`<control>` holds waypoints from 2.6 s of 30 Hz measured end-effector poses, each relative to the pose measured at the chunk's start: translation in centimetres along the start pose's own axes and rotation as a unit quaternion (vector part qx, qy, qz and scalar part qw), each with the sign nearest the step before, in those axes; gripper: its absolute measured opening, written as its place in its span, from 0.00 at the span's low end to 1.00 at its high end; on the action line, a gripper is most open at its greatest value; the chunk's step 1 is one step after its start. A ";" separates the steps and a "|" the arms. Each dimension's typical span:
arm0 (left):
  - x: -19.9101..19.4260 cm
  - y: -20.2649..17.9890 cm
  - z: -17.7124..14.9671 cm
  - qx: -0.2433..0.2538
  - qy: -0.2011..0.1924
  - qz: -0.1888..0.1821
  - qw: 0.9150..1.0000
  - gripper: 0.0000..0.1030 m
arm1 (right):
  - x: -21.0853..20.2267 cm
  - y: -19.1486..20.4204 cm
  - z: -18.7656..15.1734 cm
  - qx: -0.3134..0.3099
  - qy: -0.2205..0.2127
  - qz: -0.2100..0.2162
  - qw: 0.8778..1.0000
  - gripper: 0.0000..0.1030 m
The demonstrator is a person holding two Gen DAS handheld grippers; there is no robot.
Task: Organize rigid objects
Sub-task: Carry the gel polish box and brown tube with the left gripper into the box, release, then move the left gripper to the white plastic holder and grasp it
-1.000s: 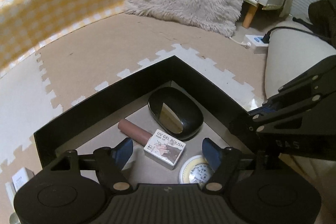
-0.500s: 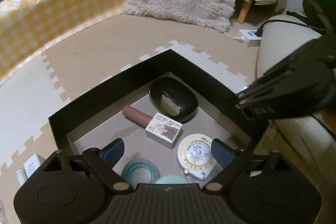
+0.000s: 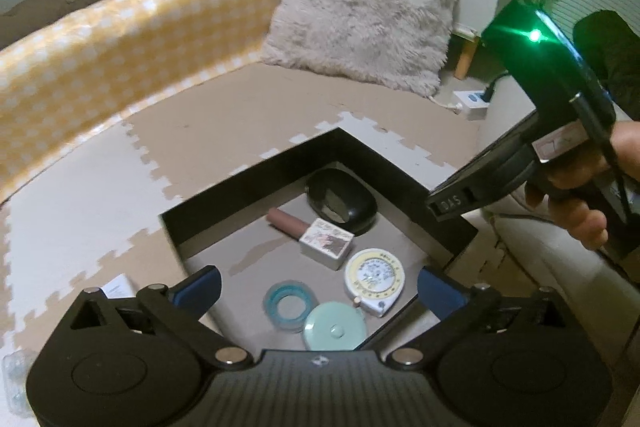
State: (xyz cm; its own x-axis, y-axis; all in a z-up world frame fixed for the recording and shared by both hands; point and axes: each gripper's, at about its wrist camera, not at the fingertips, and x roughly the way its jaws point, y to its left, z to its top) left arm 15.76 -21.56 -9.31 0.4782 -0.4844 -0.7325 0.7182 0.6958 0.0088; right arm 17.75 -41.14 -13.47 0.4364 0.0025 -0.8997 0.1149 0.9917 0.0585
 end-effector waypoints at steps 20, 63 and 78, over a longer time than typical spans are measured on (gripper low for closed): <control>-3.9 8.9 -3.5 -0.157 -0.041 0.123 0.979 1.00 | 0.0 0.0 0.0 -0.002 0.000 -0.002 1.000 0.04; -1.4 11.1 -9.8 -0.230 0.084 0.132 0.960 0.47 | 0.1 0.0 0.0 -0.003 0.003 -0.002 1.000 0.04; 0.5 11.3 -9.6 -0.258 0.058 0.163 0.951 0.47 | 0.1 0.0 0.0 -0.003 0.003 -0.002 1.000 0.04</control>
State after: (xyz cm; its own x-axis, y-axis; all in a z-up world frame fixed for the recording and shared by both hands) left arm 19.26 -8.84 -16.10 0.5521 -0.1569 -0.8189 0.1840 0.9808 -0.0639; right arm 17.80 -41.13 -13.54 0.4311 -0.0004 -0.9023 0.1111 0.9924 0.0527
